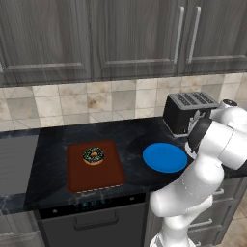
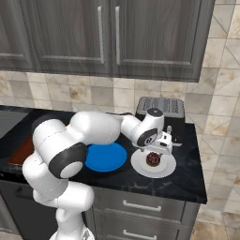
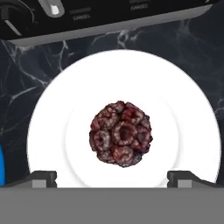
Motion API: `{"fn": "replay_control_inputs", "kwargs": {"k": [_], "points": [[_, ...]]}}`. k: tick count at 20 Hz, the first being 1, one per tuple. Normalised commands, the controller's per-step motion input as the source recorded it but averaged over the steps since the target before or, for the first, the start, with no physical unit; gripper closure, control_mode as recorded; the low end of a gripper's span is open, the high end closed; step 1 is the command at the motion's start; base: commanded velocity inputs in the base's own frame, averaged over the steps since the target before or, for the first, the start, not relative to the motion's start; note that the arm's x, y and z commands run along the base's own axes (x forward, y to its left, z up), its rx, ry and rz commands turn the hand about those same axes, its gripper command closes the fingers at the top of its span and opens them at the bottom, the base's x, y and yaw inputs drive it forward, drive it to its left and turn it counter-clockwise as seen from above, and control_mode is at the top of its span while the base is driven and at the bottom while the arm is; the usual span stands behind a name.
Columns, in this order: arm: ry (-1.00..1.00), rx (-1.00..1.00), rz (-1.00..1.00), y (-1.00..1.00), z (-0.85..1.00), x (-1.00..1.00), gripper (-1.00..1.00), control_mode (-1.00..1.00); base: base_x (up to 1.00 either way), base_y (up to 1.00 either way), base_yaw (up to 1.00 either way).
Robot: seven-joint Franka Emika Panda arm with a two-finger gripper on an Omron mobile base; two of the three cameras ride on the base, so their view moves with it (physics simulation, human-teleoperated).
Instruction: Move the dessert items from the plates to the tray.
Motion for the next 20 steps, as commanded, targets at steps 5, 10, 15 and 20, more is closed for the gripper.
{"fn": "replay_control_inputs", "kwargs": {"k": [5,10,15,20], "points": [[0.02,0.0,0.0,0.0,-0.18,0.39,-1.0,-1.0,0.0,0.0,0.0],[0.02,0.0,0.0,-0.02,-0.19,0.06,-1.0,-1.0,0.0,0.0,0.0],[0.0,0.0,0.0,-0.02,-0.1,0.0,-1.0,-1.0,0.0,0.0,0.0],[0.0,0.0,0.0,-0.08,-0.25,0.0,-1.0,-1.0,0.0,0.0,0.0]]}}
